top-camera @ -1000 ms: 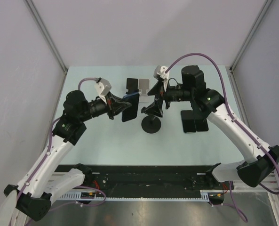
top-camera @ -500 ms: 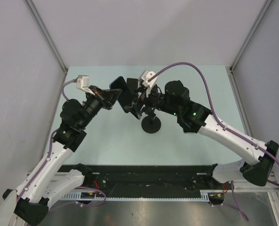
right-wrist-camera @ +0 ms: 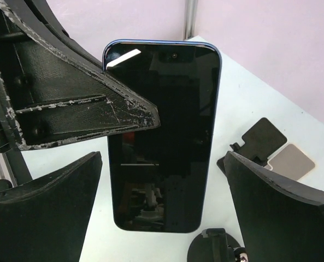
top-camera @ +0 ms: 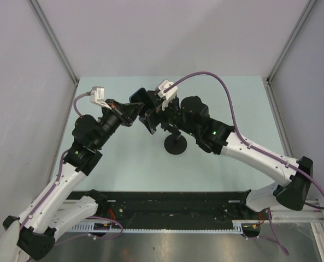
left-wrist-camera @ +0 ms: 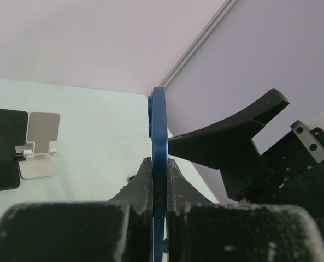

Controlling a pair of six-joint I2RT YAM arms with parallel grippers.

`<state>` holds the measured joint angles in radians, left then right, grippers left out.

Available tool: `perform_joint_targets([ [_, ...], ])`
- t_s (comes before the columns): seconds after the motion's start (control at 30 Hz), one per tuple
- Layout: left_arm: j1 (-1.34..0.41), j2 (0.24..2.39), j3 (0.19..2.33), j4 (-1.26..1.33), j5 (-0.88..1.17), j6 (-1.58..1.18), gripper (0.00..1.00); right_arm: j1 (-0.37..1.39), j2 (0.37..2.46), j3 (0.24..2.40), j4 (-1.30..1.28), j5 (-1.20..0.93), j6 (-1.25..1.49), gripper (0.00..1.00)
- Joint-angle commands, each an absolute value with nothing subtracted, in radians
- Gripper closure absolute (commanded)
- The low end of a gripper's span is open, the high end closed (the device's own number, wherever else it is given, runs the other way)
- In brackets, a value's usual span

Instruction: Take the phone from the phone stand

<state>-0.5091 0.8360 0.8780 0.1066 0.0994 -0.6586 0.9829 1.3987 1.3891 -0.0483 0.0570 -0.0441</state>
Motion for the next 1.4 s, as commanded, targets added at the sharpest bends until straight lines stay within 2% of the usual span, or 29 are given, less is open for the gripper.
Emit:
perform_joint_targets([
  [0.0, -0.528, 0.831, 0.890, 0.212, 0.089, -0.699, 0.99, 1.003, 1.430, 1.451, -0.051, 0.086, -0.028, 0.00],
  [0.37, -0.543, 0.842, 0.887, 0.221, 0.087, -0.693, 0.99, 1.031, 1.459, 1.471, -0.086, 0.201, -0.035, 0.02],
  [0.47, -0.545, 0.844, 0.881, 0.221, 0.083, -0.693, 1.00, 1.040, 1.463, 1.480, -0.097, 0.244, -0.040, 0.14],
  [0.57, -0.546, 0.850, 0.881, 0.221, 0.086, -0.695, 1.00, 1.052, 1.473, 1.493, -0.109, 0.281, -0.055, 0.36],
  [0.63, -0.546, 0.851, 0.882, 0.221, 0.087, -0.690, 1.00, 1.057, 1.474, 1.503, -0.123, 0.293, -0.063, 0.47],
  [0.67, -0.548, 0.854, 0.882, 0.221, 0.087, -0.675, 1.00, 1.057, 1.476, 1.508, -0.124, 0.293, -0.064, 0.59],
  [0.7, -0.546, 0.853, 0.884, 0.221, 0.087, -0.666, 0.99, 1.058, 1.476, 1.509, -0.136, 0.293, -0.069, 0.64],
  [0.8, -0.546, 0.845, 0.879, 0.221, 0.072, -0.632, 0.90, 1.057, 1.474, 1.525, -0.170, 0.304, -0.078, 0.82],
  [0.97, -0.546, 0.833, 0.882, 0.218, 0.041, -0.548, 0.75, 1.042, 1.457, 1.528, -0.209, 0.341, -0.080, 0.99],
  [1.23, -0.546, 0.801, 0.881, 0.183, -0.046, -0.407, 0.48, 0.922, 1.414, 1.532, -0.354, 0.322, 0.024, 1.00],
  [1.37, -0.545, 0.782, 0.879, 0.158, -0.122, -0.327, 0.39, 0.827, 1.390, 1.528, -0.426, 0.292, 0.087, 1.00],
])
